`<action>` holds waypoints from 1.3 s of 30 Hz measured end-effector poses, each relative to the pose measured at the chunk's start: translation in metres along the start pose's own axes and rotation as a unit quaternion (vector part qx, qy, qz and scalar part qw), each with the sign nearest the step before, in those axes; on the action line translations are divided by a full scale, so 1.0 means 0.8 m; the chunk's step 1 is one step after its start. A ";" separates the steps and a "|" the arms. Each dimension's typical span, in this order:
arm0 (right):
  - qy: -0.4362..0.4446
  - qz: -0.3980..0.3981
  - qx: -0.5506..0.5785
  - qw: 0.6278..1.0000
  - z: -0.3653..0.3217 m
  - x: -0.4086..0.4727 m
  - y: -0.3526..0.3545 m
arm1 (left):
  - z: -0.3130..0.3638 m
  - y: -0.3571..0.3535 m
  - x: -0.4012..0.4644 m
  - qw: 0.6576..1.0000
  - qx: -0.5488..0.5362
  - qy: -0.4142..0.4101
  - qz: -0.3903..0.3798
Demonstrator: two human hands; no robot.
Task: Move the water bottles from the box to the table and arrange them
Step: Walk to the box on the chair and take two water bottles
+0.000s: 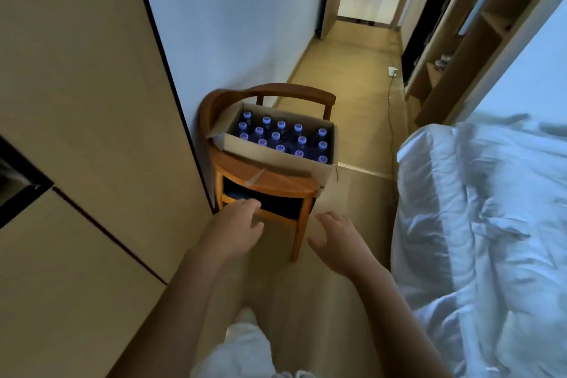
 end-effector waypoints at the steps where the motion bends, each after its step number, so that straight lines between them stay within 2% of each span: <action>1: -0.001 -0.004 0.000 1.000 -0.001 0.022 0.003 | -0.006 0.001 0.023 1.000 -0.001 -0.003 -0.002; 5: 0.003 -0.007 0.020 1.000 -0.016 0.122 0.020 | -0.031 0.008 0.127 1.000 -0.010 -0.018 -0.006; 16: -0.059 -0.022 0.082 0.995 -0.014 0.372 0.072 | -0.081 0.020 0.379 0.997 -0.020 -0.029 -0.065; 25: 0.021 -0.094 0.000 0.995 -0.033 0.548 0.014 | -0.119 -0.023 0.470 0.991 -0.011 0.020 -0.130; 30: 0.025 -0.155 -0.083 0.984 -0.024 0.621 -0.044 | -0.139 -0.044 0.494 0.983 -0.035 0.093 -0.154; 35: 0.054 -0.215 -0.162 0.962 -0.020 0.646 -0.090 | -0.157 -0.052 0.490 0.975 -0.053 0.162 -0.142; 39: 0.077 -0.197 -0.191 0.958 -0.018 0.653 -0.100 | -0.165 -0.064 0.484 0.965 -0.072 0.195 -0.161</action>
Point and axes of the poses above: each hand's wrist, its own x-axis towards the middle knuckle, its own y-axis out of the back of the hand, z = x × y, the point moved 9 cm from there along x, towards the middle knuckle, and after that the axes turned 13 degrees about -y, right-handed, at the moved point
